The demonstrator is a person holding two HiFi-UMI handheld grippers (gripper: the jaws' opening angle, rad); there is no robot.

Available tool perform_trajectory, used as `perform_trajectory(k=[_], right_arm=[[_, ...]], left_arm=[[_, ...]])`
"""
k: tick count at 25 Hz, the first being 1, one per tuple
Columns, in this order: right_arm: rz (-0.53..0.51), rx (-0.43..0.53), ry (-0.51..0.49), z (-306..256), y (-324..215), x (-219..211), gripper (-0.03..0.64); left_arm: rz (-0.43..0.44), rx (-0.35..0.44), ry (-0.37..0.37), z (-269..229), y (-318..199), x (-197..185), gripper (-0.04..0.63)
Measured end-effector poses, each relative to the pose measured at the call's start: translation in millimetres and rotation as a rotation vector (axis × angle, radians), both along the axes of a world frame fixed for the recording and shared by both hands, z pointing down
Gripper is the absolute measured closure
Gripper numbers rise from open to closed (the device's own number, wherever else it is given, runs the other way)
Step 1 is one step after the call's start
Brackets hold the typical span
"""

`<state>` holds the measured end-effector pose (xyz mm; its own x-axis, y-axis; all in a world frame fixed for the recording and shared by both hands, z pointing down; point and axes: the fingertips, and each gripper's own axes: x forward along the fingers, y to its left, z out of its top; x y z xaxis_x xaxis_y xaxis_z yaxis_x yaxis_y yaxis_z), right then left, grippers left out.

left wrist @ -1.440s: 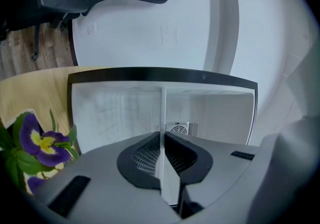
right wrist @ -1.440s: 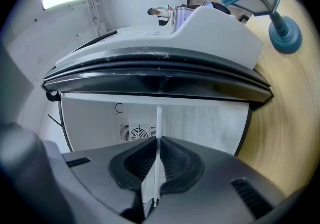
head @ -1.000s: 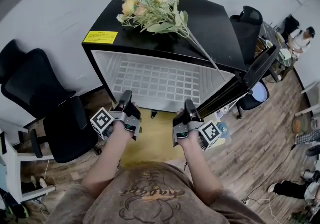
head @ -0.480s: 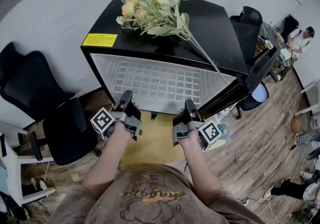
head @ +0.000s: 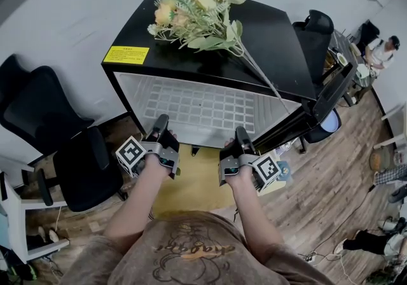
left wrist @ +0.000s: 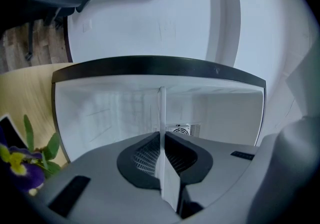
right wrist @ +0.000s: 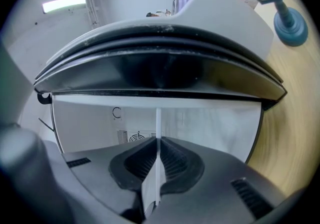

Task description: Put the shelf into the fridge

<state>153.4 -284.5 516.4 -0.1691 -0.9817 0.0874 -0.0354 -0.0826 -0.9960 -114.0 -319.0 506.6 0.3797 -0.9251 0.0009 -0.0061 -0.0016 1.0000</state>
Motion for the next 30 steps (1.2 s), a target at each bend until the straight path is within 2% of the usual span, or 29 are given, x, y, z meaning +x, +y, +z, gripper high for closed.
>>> perform_trajectory(k=[30], right_arm=[[0.018, 0.017, -0.010, 2, -21, 2, 0.597]], left_arm=[[-0.016, 0.033, 0.025, -1, -20, 3, 0.546]])
